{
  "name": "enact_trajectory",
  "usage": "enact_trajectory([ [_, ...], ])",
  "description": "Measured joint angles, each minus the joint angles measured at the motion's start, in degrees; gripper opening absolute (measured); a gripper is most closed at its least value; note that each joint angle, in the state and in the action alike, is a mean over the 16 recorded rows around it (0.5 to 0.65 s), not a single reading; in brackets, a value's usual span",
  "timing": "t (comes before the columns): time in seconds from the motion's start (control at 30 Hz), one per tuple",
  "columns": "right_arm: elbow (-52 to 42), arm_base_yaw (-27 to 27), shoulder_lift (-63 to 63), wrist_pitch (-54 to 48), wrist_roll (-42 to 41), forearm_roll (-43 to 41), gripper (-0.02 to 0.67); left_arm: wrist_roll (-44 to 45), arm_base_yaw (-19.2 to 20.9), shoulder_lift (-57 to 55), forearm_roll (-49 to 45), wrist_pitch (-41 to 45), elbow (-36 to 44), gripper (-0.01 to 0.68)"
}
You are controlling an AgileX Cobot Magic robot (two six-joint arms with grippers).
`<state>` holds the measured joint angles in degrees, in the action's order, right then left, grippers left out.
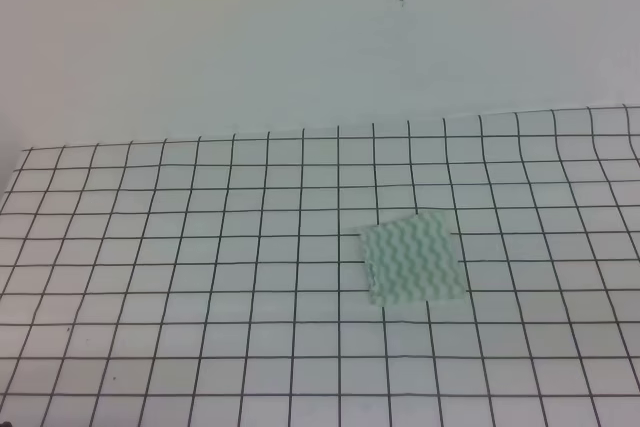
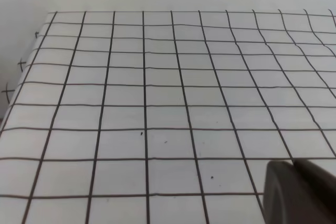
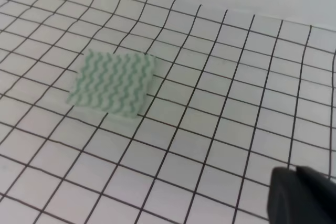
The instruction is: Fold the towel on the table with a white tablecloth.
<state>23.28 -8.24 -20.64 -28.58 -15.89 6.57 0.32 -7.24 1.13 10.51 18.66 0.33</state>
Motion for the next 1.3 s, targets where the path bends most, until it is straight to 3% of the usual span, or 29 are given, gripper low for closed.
enact_trajectory([
  [0.37, -12.98, 10.57, 13.78, 12.04, 3.84, -6.81, -0.003, 0.04, 0.0, -0.03, 0.03, 0.09, -0.1, 0.0],
  [0.57, -21.46, 14.89, 20.1, 14.52, 6.53, -6.13, -0.003, 0.08, 0.0, -0.03, 0.03, 0.07, -0.1, 0.0],
  [1.3, -24.99, 15.96, 22.12, 9.08, 4.83, -4.41, -0.003, 0.02, 0.0, -0.03, 0.03, -0.02, -0.1, 0.0],
])
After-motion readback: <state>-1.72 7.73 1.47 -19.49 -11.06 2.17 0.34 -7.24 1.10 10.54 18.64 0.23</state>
